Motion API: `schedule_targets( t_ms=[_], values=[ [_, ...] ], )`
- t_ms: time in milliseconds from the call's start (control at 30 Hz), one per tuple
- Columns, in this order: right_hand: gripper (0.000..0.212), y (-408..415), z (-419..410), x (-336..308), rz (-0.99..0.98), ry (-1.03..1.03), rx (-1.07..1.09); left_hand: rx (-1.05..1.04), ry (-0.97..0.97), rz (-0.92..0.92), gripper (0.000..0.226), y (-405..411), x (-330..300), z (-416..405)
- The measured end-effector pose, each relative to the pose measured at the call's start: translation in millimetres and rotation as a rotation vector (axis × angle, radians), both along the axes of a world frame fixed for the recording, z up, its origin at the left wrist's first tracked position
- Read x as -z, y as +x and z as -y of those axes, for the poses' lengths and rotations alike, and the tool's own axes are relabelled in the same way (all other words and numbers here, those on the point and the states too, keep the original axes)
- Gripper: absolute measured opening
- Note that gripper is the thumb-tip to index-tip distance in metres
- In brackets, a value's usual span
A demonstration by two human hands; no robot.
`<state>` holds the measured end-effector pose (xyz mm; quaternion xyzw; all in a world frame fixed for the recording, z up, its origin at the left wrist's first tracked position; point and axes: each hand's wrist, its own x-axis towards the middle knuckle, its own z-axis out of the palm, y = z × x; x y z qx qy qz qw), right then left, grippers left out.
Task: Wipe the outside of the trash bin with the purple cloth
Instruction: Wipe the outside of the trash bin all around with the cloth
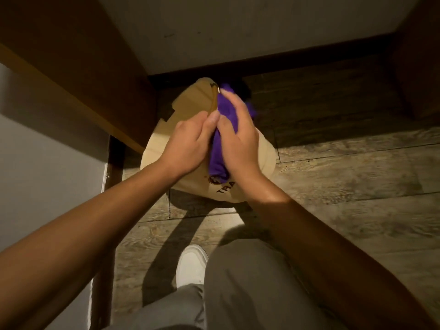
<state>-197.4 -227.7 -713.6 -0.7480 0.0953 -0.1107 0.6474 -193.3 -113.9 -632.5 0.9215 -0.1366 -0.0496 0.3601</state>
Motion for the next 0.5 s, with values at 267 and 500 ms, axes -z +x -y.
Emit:
schedule_targets(
  t_ms=[267,500],
  values=[
    [0.038,-7.7,64.2,65.3,-0.456,0.065,0.209,-0.149,-0.023,-0.040,0.046,1.7,-1.6,-15.9],
    [0.037,10.7,61.9,13.5,-0.178,0.164,0.213,-0.106,0.046,-0.042,0.046,9.5,-2.9,-11.7]
  ],
)
